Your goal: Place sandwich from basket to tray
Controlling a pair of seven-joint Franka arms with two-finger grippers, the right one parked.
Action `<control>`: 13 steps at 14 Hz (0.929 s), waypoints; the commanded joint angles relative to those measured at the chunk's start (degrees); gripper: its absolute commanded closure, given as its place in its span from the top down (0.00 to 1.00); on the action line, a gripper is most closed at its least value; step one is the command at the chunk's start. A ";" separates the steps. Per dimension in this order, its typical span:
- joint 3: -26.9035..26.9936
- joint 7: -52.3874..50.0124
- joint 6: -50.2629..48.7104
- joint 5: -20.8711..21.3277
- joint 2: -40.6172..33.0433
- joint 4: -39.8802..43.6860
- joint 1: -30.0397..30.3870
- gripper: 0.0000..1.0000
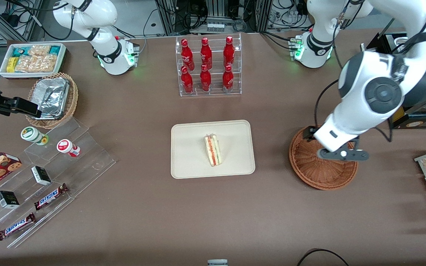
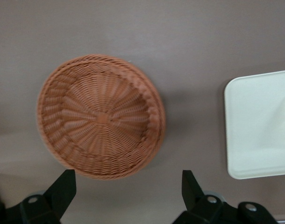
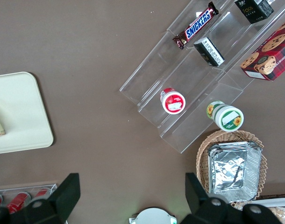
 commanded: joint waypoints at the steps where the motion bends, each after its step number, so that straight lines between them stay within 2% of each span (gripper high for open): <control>1: -0.58 3.53 -1.77 -0.72 -5.45 -4.17 2.62 1.00; 10: 0.13 4.07 -7.40 -0.55 -11.08 -4.44 5.18 1.00; 13: -1.45 8.79 -9.94 -0.72 -13.46 -4.88 10.80 1.00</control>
